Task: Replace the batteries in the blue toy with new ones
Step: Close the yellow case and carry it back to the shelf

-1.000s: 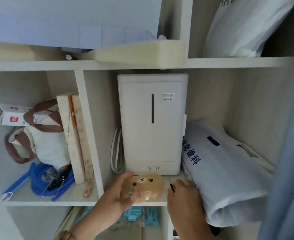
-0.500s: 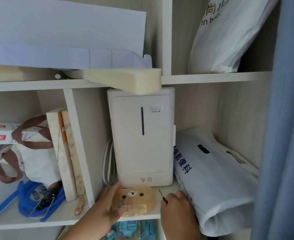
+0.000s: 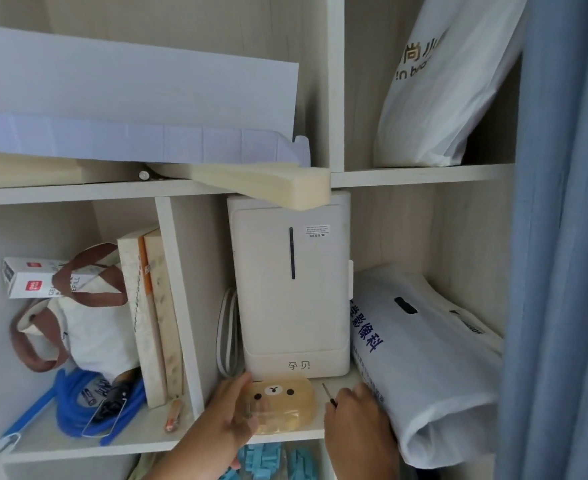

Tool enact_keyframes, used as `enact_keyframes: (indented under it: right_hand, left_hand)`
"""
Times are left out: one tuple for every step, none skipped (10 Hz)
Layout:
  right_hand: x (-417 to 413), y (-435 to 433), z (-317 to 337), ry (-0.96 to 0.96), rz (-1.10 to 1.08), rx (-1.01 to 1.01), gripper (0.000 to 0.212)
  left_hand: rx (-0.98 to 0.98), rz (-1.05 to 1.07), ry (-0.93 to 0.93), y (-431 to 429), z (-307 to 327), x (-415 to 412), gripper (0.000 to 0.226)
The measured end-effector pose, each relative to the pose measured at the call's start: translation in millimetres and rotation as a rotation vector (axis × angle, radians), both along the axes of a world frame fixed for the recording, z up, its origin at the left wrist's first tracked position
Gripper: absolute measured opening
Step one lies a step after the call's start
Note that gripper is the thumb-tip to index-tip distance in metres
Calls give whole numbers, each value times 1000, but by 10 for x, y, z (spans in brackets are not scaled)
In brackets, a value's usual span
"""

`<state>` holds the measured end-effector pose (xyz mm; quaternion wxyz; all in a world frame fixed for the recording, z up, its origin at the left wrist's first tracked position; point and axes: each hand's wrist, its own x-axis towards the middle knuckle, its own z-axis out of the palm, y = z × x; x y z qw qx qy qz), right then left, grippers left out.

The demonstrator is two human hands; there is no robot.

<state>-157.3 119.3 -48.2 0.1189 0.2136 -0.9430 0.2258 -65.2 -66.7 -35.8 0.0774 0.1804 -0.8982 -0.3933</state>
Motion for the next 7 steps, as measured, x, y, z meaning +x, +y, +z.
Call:
enact_keyframes:
  right_hand:
    - [-3,20,14,-13,-32,52,42]
    - [67,28,166,20,2,224,16]
    - [111,127,202,24,77,265,38]
    - [184,86,234,-27,62,293,28]
    - [330,145,387,-25,-26,128,36]
    - [478,172,370,-11,62,-4,38]
    - [542,222,416,48,40,-88,41]
  left_hand:
    - [-26,-23,57,33,67,42,64]
    - [88,-48,82,66,114,102,70]
    - [217,-57,94,100,174,157,80]
    - [129,-80,155,190,269,213,77]
    - [-107,-32,190,291,354,308,77]
    - [-187,42,234,355,439,430,77]
    - [-280,99,307,433,510,587,66]
